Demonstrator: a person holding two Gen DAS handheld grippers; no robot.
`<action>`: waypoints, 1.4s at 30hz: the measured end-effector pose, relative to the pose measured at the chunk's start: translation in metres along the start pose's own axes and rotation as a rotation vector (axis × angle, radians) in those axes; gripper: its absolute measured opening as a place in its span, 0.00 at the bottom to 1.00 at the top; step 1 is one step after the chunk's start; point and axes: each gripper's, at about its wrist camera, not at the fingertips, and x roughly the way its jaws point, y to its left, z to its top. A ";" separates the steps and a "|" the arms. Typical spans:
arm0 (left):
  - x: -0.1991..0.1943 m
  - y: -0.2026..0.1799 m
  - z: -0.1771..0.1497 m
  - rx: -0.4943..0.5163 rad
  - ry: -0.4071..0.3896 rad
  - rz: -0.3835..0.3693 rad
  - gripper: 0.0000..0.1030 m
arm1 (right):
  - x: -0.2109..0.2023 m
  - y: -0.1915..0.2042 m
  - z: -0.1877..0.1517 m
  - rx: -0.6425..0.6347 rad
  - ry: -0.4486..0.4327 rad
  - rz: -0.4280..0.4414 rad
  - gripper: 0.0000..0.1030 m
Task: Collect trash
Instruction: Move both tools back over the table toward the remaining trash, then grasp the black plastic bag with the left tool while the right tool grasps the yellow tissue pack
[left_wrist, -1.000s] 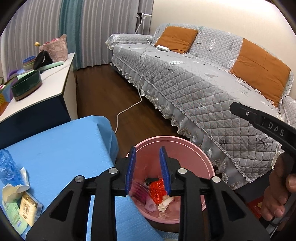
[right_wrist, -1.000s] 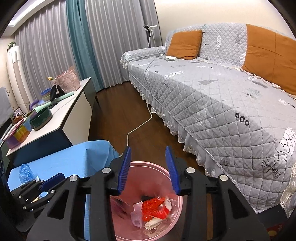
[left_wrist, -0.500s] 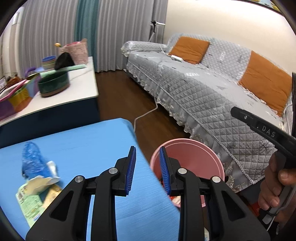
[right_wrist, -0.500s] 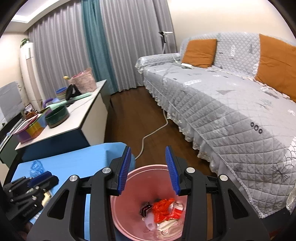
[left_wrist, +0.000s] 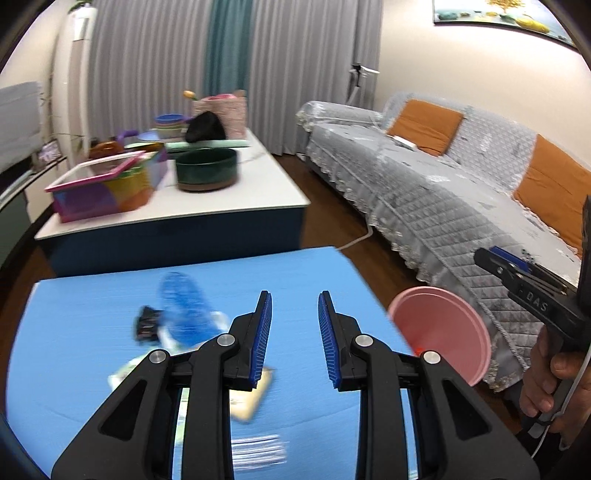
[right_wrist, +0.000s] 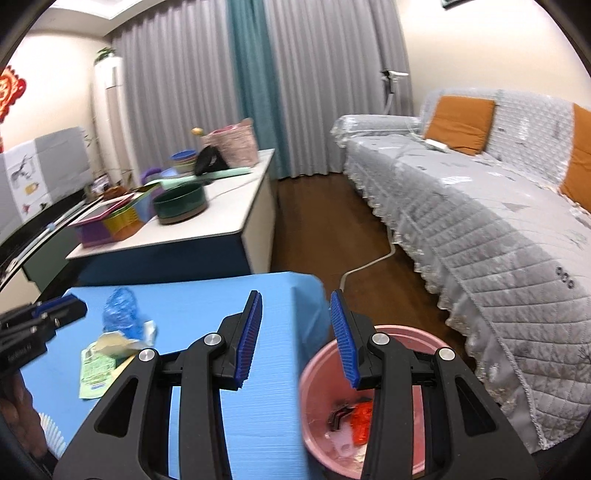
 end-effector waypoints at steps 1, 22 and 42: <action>-0.002 0.009 0.000 -0.007 -0.001 0.011 0.26 | 0.001 0.005 -0.001 -0.007 0.002 0.010 0.39; -0.003 0.165 0.001 -0.166 -0.002 0.202 0.26 | 0.069 0.141 -0.038 -0.203 0.153 0.304 0.74; 0.058 0.190 -0.023 -0.230 0.092 0.190 0.26 | 0.139 0.193 -0.092 -0.391 0.395 0.409 0.91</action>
